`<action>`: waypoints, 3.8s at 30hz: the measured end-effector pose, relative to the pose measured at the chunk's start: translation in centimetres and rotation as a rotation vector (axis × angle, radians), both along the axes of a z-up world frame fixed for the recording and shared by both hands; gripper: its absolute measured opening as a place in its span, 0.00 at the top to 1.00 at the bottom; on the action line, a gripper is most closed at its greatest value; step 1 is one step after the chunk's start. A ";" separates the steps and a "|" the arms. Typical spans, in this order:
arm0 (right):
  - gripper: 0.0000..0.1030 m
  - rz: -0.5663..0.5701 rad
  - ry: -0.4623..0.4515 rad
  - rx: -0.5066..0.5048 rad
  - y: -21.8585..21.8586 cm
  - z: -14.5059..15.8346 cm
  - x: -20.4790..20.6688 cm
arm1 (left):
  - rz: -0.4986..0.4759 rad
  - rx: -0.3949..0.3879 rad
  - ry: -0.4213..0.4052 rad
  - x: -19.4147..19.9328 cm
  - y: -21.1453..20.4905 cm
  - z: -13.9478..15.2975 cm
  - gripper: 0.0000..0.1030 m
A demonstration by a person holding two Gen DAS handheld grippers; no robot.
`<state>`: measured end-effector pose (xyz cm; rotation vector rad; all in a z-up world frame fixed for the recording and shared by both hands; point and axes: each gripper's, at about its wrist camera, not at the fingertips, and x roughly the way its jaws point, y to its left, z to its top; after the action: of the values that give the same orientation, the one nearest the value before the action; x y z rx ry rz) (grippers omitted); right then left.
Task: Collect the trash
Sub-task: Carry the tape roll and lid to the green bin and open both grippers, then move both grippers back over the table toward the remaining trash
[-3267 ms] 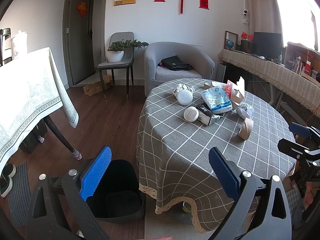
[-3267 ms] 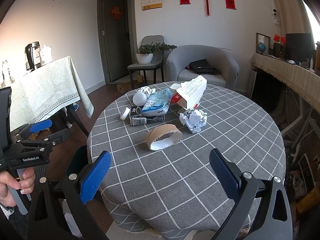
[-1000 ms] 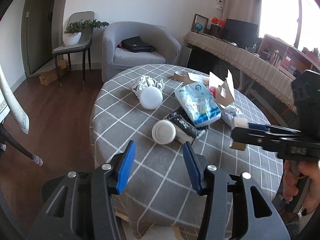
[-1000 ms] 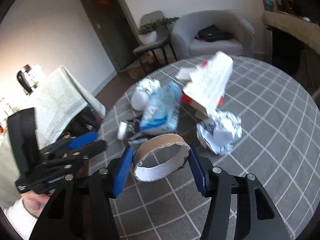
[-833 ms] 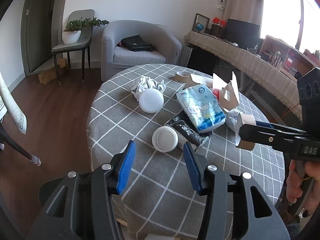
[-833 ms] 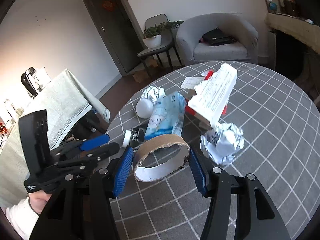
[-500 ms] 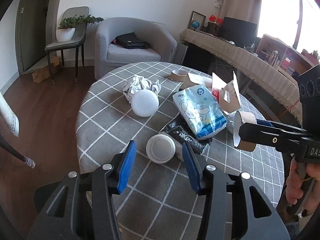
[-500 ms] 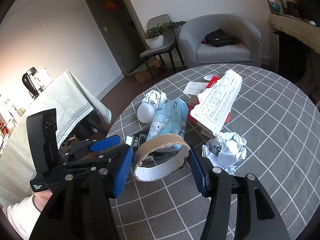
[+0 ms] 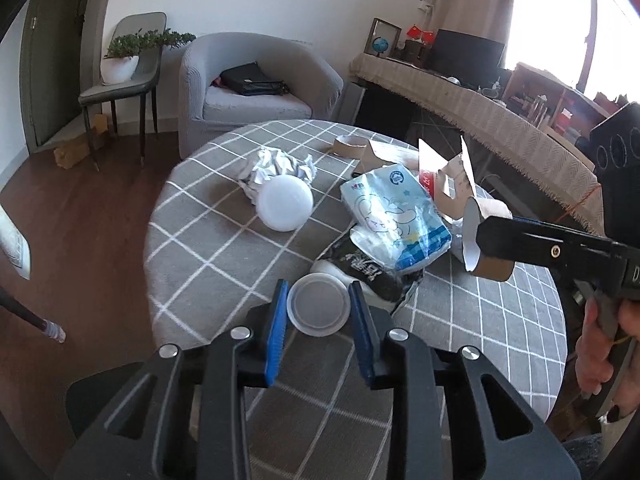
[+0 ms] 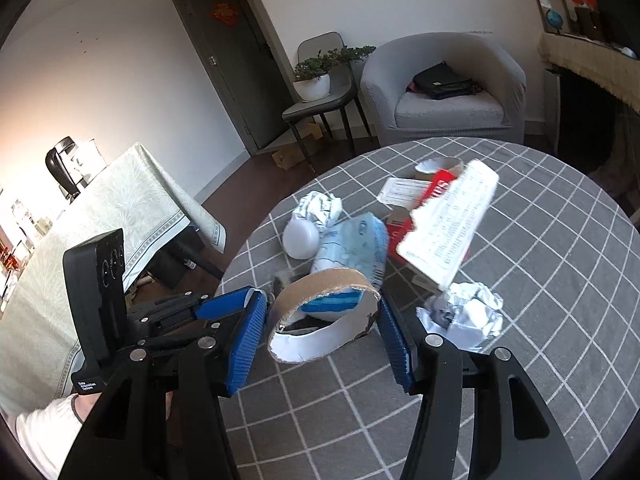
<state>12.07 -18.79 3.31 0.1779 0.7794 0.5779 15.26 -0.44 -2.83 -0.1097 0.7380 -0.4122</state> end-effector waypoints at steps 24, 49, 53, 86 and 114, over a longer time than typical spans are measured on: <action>0.45 0.157 -0.033 -0.015 11.7 0.7 0.4 | 0.225 0.048 0.053 -2.4 13.2 -0.2 0.68; 0.45 0.321 0.086 -0.123 25.3 -4.0 0.8 | 0.293 0.119 0.422 -5.2 23.0 -13.6 0.68; 0.45 0.344 0.121 -0.158 27.5 -5.7 0.7 | 0.302 0.108 0.469 -5.4 24.1 -15.9 0.68; 0.44 0.377 0.362 -0.364 34.0 -18.9 0.8 | 0.408 0.065 0.179 -7.9 28.5 -5.3 0.69; 0.38 0.442 0.333 -0.473 32.3 -21.5 -2.0 | 0.345 0.061 -0.143 -9.6 22.7 7.1 0.73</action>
<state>10.06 13.47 -18.18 -0.3531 1.2712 0.7714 5.68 22.27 4.30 -0.1462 0.5758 -0.0672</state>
